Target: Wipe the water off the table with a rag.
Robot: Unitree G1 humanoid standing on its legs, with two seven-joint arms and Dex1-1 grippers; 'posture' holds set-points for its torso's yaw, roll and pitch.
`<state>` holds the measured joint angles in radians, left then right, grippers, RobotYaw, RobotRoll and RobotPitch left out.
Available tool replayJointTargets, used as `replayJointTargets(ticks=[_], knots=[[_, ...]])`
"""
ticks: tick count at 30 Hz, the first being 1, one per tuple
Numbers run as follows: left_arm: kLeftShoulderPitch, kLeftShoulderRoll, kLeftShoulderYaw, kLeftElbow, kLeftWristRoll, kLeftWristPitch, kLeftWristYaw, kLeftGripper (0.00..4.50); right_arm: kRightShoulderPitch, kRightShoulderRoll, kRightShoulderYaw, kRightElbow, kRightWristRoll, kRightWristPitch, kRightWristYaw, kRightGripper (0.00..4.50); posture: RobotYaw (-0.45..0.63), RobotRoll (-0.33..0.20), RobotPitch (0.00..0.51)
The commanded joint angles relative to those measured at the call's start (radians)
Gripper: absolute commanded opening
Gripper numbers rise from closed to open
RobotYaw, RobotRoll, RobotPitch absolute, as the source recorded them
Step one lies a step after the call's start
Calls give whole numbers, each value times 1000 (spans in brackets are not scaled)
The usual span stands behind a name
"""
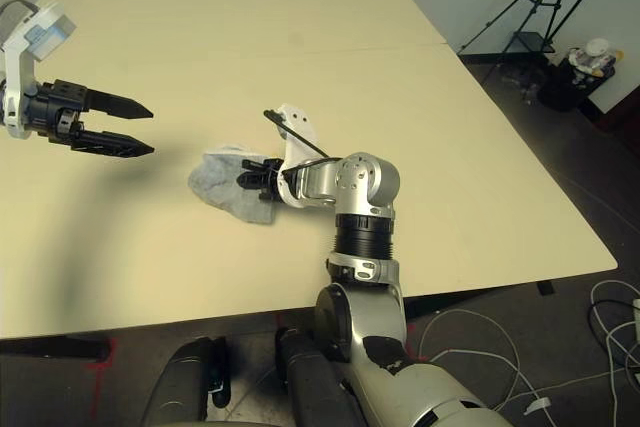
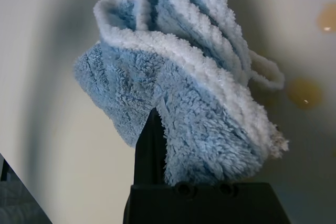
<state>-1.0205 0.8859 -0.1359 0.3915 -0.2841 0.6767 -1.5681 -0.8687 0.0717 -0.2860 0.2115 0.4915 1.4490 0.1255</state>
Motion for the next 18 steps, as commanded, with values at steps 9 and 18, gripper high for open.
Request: replayJointTargets(ticks=[9,18], knots=[[28,-15,-9,-12,-7,3,-1,4500,-60,-166,-40,268,-116,-412,-76,8,-31,0,173],[19,-17,-14,7,0,-9,-9,4500,-118,-357,-87,417,-145,-566,-112,8,-38,0,177]])
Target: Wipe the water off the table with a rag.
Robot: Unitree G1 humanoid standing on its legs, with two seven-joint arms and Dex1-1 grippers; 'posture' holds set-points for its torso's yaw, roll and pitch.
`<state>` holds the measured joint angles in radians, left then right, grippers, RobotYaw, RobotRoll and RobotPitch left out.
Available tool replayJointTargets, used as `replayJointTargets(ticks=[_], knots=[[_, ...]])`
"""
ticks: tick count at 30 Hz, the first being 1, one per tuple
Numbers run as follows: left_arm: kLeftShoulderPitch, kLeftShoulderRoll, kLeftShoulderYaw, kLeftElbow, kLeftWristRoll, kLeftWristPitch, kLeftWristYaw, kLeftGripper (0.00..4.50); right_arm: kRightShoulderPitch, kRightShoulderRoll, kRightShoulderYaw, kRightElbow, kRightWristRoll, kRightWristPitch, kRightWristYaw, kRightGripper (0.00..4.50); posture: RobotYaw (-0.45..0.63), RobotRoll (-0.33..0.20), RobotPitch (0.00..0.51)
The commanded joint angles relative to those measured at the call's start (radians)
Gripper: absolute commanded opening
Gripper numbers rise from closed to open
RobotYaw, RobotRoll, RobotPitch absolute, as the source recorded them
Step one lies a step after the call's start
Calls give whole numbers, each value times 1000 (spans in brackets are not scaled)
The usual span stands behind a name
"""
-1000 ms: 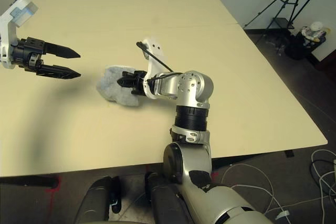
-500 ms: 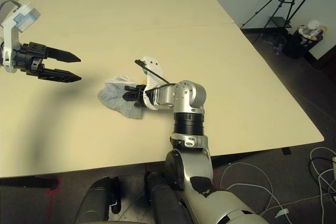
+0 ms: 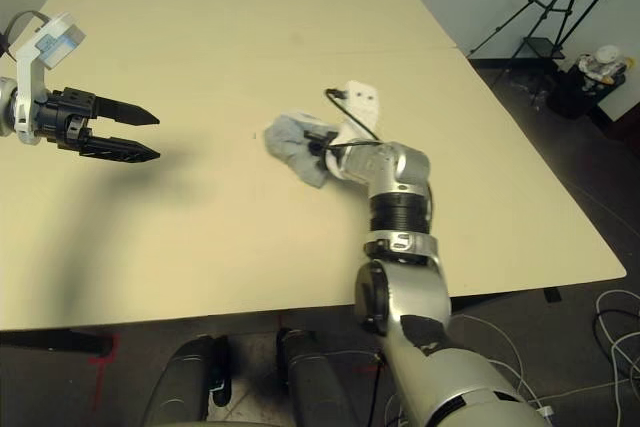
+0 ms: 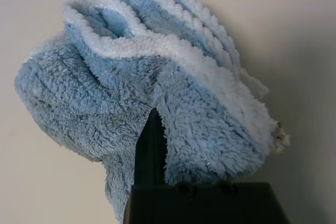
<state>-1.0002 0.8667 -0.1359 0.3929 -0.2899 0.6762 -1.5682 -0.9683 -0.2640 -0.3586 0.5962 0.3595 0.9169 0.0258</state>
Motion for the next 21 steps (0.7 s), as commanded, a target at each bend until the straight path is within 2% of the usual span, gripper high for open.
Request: replayJointTargets(ticks=[1,4,9,13,17,21], knots=[[-2,1,-15,9,7,-12,-9,4500,-23,-20,-8,21,-5,-16,-2,8,-41,0,178],[-5,-3,-17,17,10,-17,-10,4500,-23,15,14,-56,42,101,31,8,-43,0,178],[-22,-11,-18,37,16,-31,-10,4500,31,207,13,-344,176,454,23,8,-44,0,180],[-35,-16,-19,51,21,-38,-14,4500,36,396,-82,-488,207,670,-16,8,-44,0,183],[-42,-19,-23,66,29,-47,-22,4500,58,528,-98,-490,346,697,-108,8,-48,0,188],[-46,-28,-26,73,32,-50,-21,4500,90,557,-70,-457,409,697,-188,8,-46,0,188]])
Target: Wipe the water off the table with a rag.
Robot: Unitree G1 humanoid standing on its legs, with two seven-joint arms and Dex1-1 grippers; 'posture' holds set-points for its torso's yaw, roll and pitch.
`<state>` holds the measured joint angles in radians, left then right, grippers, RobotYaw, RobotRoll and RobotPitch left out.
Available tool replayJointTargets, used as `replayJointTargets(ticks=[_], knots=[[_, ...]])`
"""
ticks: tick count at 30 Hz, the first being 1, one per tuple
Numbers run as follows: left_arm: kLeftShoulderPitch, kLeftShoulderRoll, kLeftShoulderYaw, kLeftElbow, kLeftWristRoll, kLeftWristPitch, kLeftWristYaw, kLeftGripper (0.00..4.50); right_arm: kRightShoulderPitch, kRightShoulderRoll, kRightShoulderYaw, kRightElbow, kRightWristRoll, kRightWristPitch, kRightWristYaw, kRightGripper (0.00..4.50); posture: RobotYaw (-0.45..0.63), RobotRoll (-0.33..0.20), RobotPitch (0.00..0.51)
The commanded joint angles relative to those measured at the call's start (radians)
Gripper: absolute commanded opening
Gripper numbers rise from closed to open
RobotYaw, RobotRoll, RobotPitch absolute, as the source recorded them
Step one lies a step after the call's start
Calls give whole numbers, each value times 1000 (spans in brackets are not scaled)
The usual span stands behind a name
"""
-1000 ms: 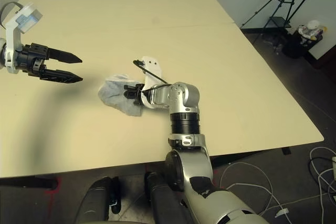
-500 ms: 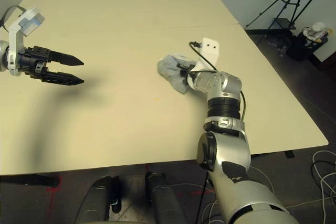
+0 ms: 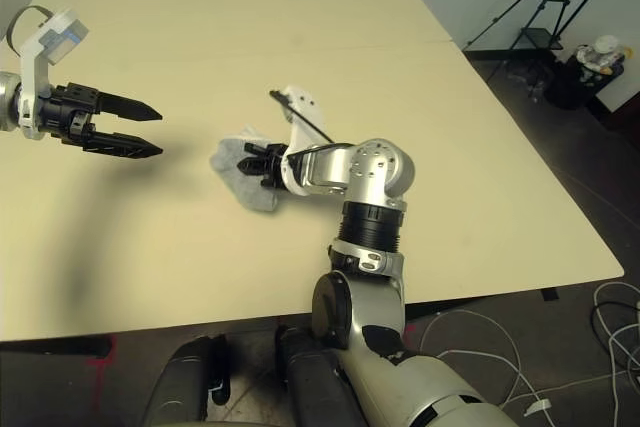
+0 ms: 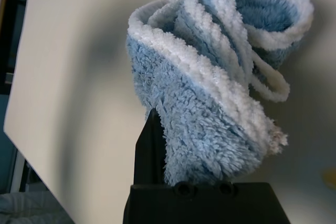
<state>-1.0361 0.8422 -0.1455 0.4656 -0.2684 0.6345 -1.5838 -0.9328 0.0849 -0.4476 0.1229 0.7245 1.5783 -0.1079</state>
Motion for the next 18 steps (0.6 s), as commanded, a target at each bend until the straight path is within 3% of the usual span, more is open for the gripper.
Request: replayJointTargets(ticks=[1,15,18], knots=[[-10,-5,-17,-2,10,-5,-7,4500,62,210,20,34,48,36,-73,8,-42,0,189],[1,3,-16,-15,8,4,-10,4500,-11,256,2,149,160,36,-184,8,-31,0,195],[0,-5,-11,-16,7,-3,0,4500,-20,249,57,132,178,36,-165,8,-29,0,195]])
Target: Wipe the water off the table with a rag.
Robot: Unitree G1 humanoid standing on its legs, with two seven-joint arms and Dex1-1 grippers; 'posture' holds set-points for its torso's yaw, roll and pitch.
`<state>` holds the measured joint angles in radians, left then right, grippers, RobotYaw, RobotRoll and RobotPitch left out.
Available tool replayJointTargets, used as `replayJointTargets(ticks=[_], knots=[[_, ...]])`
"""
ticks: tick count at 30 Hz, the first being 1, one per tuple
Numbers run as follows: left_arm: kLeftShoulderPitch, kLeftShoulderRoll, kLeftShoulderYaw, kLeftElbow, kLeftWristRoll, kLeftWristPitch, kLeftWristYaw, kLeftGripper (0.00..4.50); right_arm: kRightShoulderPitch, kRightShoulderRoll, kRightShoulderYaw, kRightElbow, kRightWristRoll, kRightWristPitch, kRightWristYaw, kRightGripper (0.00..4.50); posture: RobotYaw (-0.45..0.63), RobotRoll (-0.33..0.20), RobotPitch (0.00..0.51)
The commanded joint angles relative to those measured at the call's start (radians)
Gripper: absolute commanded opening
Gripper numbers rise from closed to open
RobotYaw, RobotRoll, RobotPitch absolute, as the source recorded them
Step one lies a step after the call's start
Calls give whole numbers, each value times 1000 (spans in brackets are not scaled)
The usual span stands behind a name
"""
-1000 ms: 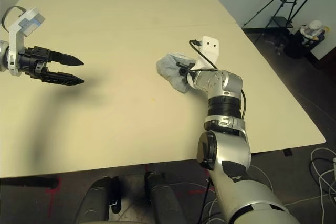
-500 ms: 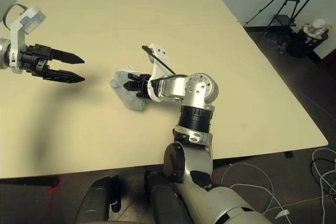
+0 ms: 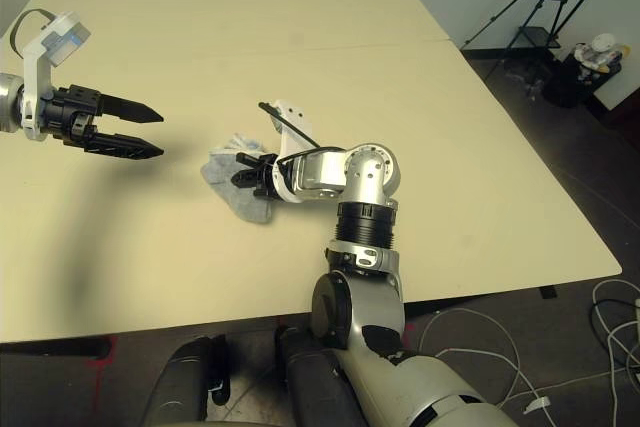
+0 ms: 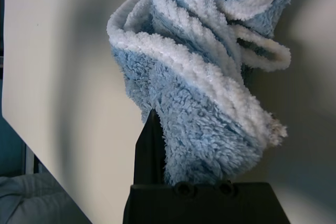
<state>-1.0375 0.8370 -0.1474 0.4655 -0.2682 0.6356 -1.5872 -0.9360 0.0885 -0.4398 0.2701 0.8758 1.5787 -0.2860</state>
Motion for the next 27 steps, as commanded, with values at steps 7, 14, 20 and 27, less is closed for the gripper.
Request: replayJointTargets(ticks=[7,14,20,27], knots=[[3,-16,-12,-30,1,-5,4,4500,6,-173,779,-191,-325,-532,527,8,-29,0,198],[-9,-20,-22,-22,5,-10,-8,4500,39,-154,855,-254,-353,-568,696,8,-31,0,198],[-24,-27,-26,0,11,-21,-12,4500,85,-131,892,-268,-355,-503,756,8,-34,0,196],[-20,-30,-26,1,9,-25,-12,4500,90,-212,910,-187,-474,-541,781,8,-39,0,197]])
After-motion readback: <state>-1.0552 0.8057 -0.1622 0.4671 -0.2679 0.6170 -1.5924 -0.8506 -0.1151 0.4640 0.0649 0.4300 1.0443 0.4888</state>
